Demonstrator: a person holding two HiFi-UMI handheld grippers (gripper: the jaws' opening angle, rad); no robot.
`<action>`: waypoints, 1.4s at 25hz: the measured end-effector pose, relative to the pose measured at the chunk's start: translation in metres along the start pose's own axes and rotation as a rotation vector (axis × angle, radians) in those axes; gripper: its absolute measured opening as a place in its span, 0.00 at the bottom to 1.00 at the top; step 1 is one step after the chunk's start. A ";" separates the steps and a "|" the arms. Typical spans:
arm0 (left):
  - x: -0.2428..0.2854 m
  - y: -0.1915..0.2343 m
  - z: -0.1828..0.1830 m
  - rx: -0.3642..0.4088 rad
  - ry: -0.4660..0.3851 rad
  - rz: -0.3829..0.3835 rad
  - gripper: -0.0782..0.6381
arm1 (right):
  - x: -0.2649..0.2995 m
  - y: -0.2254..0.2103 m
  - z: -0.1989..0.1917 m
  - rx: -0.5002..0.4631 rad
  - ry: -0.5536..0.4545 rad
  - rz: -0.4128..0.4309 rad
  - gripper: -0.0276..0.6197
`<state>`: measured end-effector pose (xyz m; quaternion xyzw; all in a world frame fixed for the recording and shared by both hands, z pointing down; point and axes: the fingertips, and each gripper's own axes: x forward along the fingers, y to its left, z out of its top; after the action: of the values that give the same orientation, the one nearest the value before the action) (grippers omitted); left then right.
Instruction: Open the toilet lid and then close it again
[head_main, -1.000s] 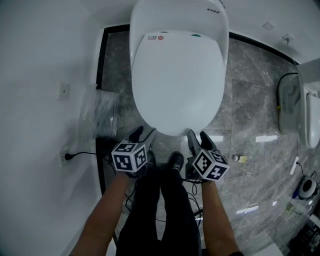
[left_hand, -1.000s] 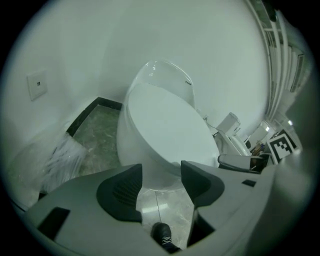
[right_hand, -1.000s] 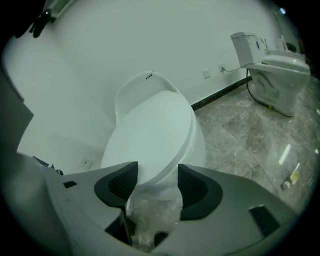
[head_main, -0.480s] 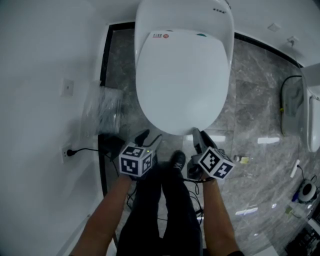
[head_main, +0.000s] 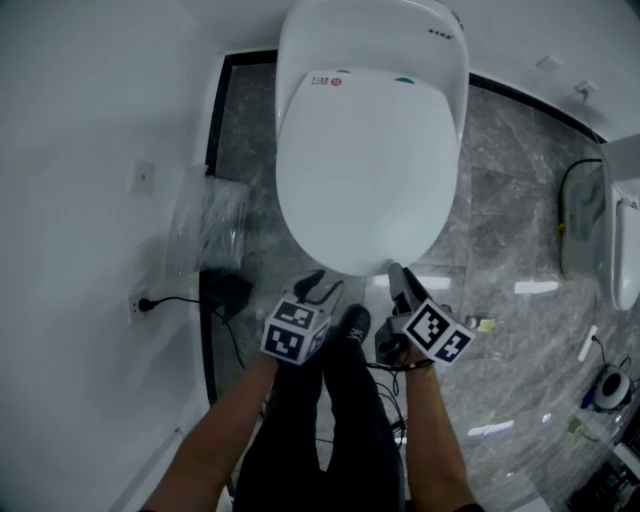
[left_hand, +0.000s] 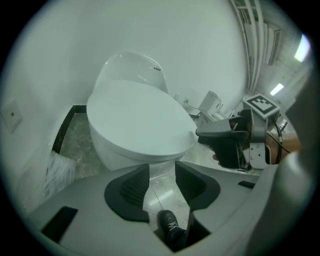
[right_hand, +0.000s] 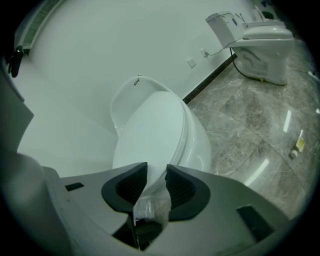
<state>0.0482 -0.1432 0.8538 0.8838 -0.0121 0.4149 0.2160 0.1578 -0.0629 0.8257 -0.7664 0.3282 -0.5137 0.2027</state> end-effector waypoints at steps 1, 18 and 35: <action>0.001 -0.001 0.002 0.001 0.000 0.001 0.35 | -0.001 0.001 0.001 0.004 0.002 0.003 0.24; -0.015 -0.011 0.043 0.027 -0.104 0.086 0.12 | -0.025 0.025 0.018 -0.059 0.019 0.047 0.18; -0.080 -0.033 0.139 0.049 -0.245 0.143 0.12 | -0.068 0.086 0.057 -0.371 0.044 0.131 0.07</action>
<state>0.1034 -0.1801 0.7046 0.9298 -0.0913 0.3183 0.1609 0.1677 -0.0766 0.7028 -0.7560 0.4708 -0.4470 0.0839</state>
